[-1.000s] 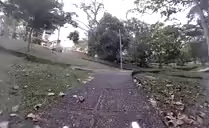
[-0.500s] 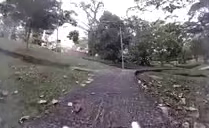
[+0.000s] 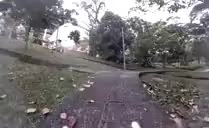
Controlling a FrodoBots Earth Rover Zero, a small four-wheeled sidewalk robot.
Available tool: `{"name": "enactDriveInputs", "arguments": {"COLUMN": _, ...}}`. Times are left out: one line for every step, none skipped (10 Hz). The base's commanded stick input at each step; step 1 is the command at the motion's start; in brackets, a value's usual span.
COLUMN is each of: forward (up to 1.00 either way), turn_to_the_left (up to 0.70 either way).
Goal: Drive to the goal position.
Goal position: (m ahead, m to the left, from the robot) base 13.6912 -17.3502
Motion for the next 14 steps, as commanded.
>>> {"name": "enactDriveInputs", "arguments": {"forward": 0.70, "turn_to_the_left": -0.14}}
{"name": "enactDriveInputs", "arguments": {"forward": 0.60, "turn_to_the_left": -0.38}}
{"name": "enactDriveInputs", "arguments": {"forward": 0.44, "turn_to_the_left": -0.75}}
{"name": "enactDriveInputs", "arguments": {"forward": 0.27, "turn_to_the_left": -0.82}}
{"name": "enactDriveInputs", "arguments": {"forward": 0.16, "turn_to_the_left": -0.64}}
{"name": "enactDriveInputs", "arguments": {"forward": 0.11, "turn_to_the_left": -0.45}}
{"name": "enactDriveInputs", "arguments": {"forward": 0.07, "turn_to_the_left": -0.31}}
{"name": "enactDriveInputs", "arguments": {"forward": 0.00, "turn_to_the_left": -0.70}}
{"name": "enactDriveInputs", "arguments": {"forward": 0.00, "turn_to_the_left": -0.70}}
{"name": "enactDriveInputs", "arguments": {"forward": 0.00, "turn_to_the_left": -0.70}}
{"name": "enactDriveInputs", "arguments": {"forward": 0.00, "turn_to_the_left": -0.70}}
{"name": "enactDriveInputs", "arguments": {"forward": 0.00, "turn_to_the_left": -0.70}}
{"name": "enactDriveInputs", "arguments": {"forward": 0.00, "turn_to_the_left": -0.70}}
{"name": "enactDriveInputs", "arguments": {"forward": 0.00, "turn_to_the_left": -0.70}}
